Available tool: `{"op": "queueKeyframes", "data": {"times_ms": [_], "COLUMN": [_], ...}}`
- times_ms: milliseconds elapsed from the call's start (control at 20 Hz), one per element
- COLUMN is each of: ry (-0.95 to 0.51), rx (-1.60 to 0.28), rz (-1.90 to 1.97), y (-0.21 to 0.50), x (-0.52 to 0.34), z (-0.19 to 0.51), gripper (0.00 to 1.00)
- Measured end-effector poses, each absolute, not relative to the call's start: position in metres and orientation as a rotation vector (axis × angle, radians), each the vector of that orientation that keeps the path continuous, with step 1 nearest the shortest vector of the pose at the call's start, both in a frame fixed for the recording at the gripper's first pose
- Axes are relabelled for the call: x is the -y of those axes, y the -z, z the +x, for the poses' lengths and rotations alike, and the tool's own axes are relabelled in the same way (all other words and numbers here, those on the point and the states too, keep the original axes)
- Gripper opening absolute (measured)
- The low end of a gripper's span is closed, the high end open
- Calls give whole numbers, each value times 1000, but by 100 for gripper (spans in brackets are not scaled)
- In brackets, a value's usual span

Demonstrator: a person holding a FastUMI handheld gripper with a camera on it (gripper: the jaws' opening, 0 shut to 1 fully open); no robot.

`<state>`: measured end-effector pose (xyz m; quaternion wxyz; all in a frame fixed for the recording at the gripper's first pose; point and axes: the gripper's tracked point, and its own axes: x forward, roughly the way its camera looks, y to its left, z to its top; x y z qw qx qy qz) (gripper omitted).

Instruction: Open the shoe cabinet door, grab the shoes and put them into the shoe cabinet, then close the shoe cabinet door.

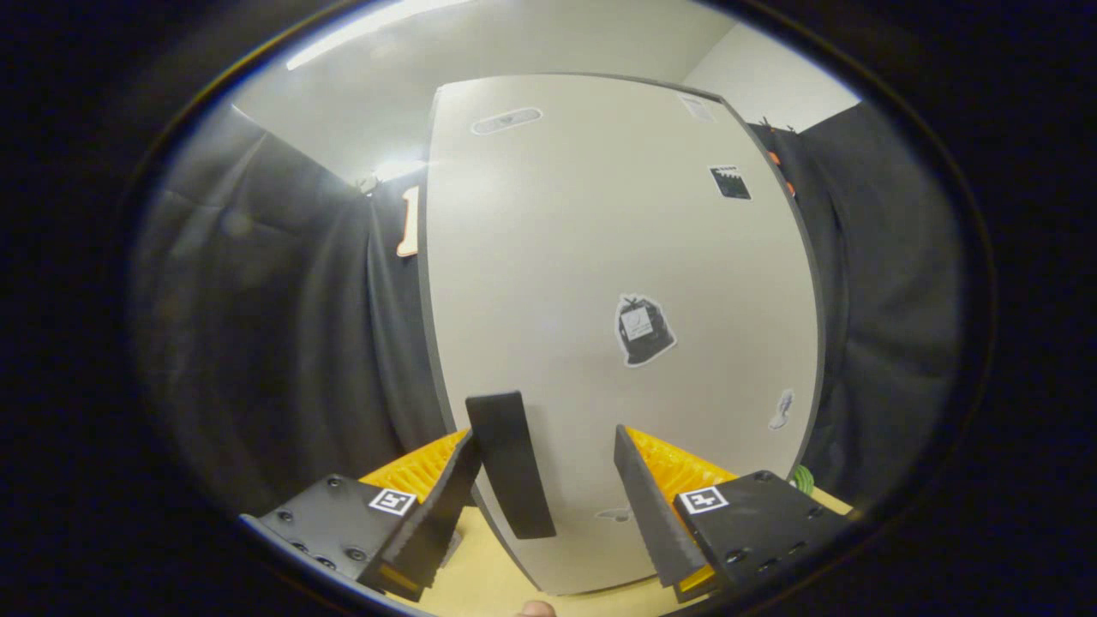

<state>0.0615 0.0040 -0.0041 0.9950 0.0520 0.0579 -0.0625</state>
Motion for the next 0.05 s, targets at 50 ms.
{"op": "queueKeyframes", "data": {"times_ms": [50], "ry": [122], "rx": [-112], "rz": [101], "y": [1], "x": [-4], "z": [63], "gripper": [94]}}
